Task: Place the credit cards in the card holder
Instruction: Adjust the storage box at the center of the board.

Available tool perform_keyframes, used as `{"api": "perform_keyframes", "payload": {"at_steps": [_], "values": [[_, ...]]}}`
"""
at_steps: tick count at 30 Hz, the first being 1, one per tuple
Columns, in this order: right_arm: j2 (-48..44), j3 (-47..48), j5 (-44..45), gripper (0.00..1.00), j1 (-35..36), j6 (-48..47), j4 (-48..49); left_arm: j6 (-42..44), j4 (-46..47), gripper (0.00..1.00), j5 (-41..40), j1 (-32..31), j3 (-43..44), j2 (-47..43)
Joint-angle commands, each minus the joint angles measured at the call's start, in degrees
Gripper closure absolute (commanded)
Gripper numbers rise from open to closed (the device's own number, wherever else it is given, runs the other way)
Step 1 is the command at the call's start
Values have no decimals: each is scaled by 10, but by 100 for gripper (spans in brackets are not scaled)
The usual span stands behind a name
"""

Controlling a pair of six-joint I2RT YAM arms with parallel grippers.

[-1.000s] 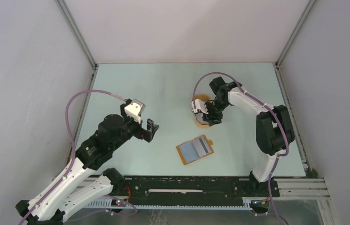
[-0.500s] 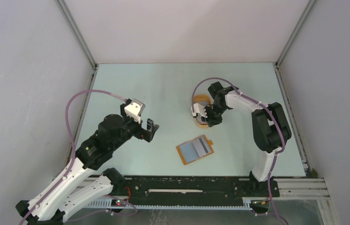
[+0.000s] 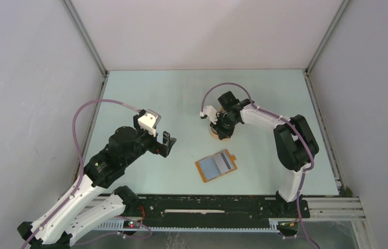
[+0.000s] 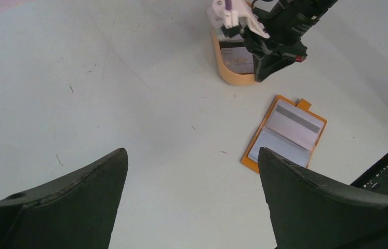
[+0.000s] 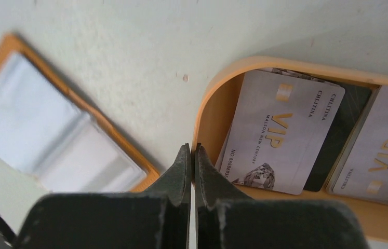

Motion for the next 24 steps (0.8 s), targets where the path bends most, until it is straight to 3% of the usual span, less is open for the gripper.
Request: {"api": "perform_keyframes", "payload": {"at_steps": [1,6,10,16,20,24], "values": [[16,37,41,98,14,276,59,2,11,0,4,6,-15,-6],[43,61,109,91,60,397,94,2,10,0,-5,7,-16,-7],[76,88,134,81,97,440,92,3,10,0,-9,8,-16,-6],[89,115,95,70,107,428,75,3,9,0,-12,10,-16,-6],[47,122,68,56,108,372,60,3,10,0,-8,10,-15,-6],[1,129,61,53,108,320,38,3,10,0,-5,11,-15,-7]]}}
